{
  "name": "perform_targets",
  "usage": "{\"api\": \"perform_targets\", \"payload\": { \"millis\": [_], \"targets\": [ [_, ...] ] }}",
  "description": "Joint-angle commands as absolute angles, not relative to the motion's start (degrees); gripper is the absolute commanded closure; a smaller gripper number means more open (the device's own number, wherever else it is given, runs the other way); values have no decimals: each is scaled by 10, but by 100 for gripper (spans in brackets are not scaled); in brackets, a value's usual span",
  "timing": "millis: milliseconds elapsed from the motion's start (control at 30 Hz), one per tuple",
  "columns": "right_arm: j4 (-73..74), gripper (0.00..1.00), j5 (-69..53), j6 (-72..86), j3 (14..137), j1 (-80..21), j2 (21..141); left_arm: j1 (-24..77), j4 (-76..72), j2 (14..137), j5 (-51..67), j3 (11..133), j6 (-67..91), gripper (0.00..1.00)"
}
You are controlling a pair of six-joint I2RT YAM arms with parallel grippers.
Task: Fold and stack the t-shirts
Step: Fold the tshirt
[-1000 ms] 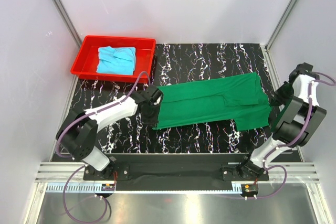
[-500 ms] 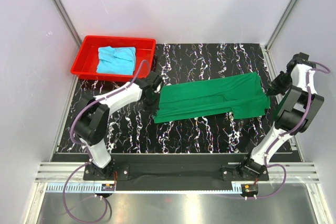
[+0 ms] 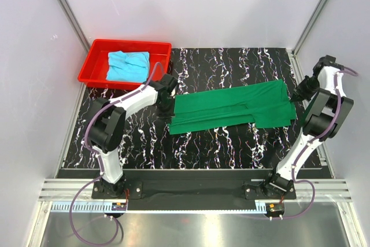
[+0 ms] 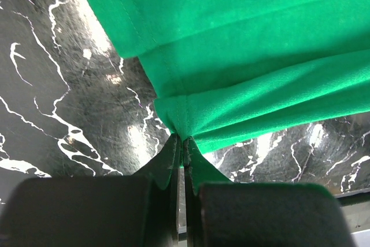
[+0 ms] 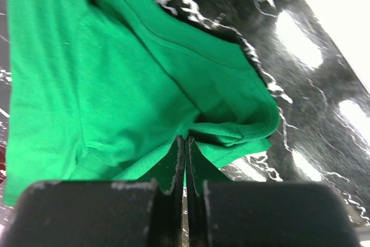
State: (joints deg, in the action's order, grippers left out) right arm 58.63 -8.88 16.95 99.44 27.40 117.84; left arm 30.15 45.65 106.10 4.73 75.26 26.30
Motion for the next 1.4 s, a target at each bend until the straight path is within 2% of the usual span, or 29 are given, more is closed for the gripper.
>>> {"api": "perform_targets", "payload": {
  "millis": [0,367,533,567,667,700,767,867,933,1000,1067,1100,1133,1233,1267,1367],
  "targets": [
    [584,100,-99,175,1035,268,1191,294,472,1070,44,777,249,98],
    [587,99,-92,176,1049,264,1216,294,468,1074,60,770,255,97],
    [582,96,-96,178,1050,264,1225,295,465,1078,55,774,256,89],
    [583,95,-96,178,1053,264,1230,294,465,1078,52,780,256,79],
    [582,80,-88,179,1064,264,1237,294,467,1073,34,792,256,60],
    [584,70,-84,180,1074,264,1238,294,467,1060,24,795,257,54],
    [597,61,-58,184,1093,262,1237,294,472,1028,-13,797,256,44],
    [632,52,-9,185,1121,245,1216,294,475,978,-39,793,249,37],
    [648,47,16,190,1123,229,1184,294,468,956,-33,784,244,37],
    [633,46,4,203,1088,197,1154,294,447,924,10,767,243,39],
    [617,48,-39,223,1024,174,1111,296,406,906,72,735,243,43],
    [591,51,-70,232,999,149,1097,298,388,907,88,726,243,48],
    [577,60,-82,248,974,138,1070,305,382,911,113,719,243,50],
    [524,71,-98,265,889,90,1024,323,361,941,141,717,240,61],
    [516,78,-97,274,857,81,1016,327,353,955,153,715,246,63],
    [479,83,-110,288,795,41,989,328,300,979,185,688,271,67]
  ]
}}
